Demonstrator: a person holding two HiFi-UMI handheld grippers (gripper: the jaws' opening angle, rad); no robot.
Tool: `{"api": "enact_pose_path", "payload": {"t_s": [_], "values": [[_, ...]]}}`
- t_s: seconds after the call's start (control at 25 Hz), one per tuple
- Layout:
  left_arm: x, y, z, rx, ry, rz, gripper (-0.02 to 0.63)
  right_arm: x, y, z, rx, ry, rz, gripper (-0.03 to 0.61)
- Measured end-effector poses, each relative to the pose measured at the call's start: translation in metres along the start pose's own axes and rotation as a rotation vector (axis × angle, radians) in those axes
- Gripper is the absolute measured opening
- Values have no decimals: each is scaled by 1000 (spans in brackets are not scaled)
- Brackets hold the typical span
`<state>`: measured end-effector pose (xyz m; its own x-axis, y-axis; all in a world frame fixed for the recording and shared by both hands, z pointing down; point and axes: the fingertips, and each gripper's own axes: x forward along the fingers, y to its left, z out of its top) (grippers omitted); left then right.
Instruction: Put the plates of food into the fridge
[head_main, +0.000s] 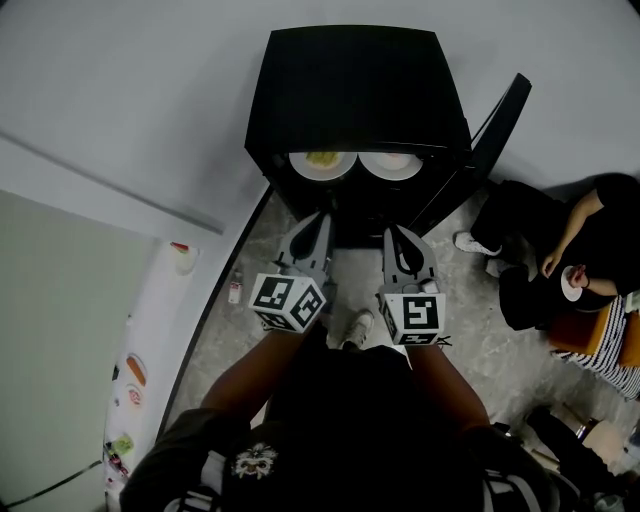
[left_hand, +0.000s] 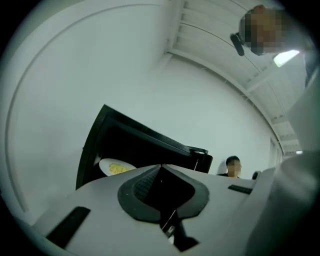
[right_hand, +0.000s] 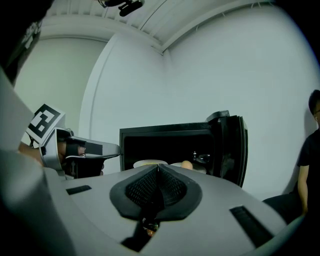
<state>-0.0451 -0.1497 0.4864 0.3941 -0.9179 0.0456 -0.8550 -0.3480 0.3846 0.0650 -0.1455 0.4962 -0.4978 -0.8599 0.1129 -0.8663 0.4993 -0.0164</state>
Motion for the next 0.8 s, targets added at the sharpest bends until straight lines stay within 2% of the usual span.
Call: {"api": "enact_pose_path", "payload": {"t_s": [0.12,0.2,0.52,0.8], "values": [[-6,-20,7,154,1,-23,21,-6,1,10,6,-11,7,25],[-12,-25,10,216,-6,-24,22,-9,3,19,14,-40,9,25],[-38,-21,26,305,-47,23,23,-17,13,50,13,-101,12,25],[-38,-37,35,328,-71,-3,23,-16,15,59,-49,-127,29,25]]}}
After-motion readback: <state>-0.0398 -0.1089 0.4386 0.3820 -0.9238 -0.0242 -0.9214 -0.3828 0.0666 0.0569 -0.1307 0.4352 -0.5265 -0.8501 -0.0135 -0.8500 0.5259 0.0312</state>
